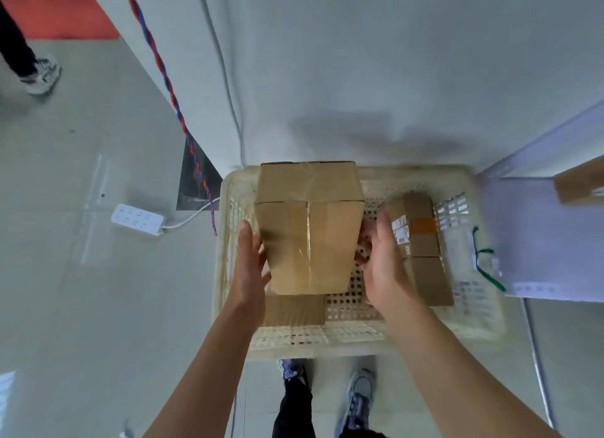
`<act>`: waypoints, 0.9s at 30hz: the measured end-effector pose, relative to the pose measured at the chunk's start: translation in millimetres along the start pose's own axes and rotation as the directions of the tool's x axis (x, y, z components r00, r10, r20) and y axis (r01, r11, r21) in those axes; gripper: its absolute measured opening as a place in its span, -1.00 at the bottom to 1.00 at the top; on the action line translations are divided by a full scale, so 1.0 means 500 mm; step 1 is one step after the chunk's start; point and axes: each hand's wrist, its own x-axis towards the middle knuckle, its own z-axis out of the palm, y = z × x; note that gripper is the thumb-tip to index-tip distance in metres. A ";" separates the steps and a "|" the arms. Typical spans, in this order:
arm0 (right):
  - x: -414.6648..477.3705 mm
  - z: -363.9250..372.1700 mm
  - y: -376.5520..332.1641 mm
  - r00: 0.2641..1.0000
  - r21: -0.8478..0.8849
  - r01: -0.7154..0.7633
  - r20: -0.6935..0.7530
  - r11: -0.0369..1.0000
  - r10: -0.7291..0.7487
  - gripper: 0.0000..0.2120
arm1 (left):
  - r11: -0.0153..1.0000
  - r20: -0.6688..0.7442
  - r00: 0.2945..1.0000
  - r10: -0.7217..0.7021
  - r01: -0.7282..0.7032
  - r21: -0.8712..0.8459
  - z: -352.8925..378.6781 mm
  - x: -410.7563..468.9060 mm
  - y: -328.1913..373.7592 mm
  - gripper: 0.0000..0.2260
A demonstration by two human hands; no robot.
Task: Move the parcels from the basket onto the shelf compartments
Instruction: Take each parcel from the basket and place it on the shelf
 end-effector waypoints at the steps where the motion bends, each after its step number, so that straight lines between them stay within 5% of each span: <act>1: -0.027 -0.008 -0.027 1.000 0.005 0.021 0.006 1.000 -0.021 -0.35 | 1.000 0.008 1.000 0.021 -0.021 -0.003 0.010 -0.025 0.017 -0.32; 6: -0.151 -0.066 -0.127 0.983 0.052 0.081 0.162 0.995 -0.089 -0.22 | 0.988 0.062 0.986 0.155 -0.154 -0.027 0.070 -0.161 0.100 -0.31; 17: -0.321 -0.195 -0.242 0.972 0.149 0.074 0.212 0.986 -0.105 -0.14 | 0.949 0.148 0.939 0.309 -0.315 0.012 0.163 -0.377 0.170 -0.30; 23: -0.369 -0.238 -0.273 0.954 0.143 0.172 0.222 0.975 -0.201 -0.16 | 0.937 0.153 0.924 0.350 -0.347 -0.042 0.191 -0.427 0.206 -0.30; 27: -0.384 -0.257 -0.290 0.943 0.152 0.221 0.219 0.963 -0.251 -0.39 | 0.940 0.140 0.933 0.331 -0.312 -0.140 0.201 -0.449 0.219 -0.14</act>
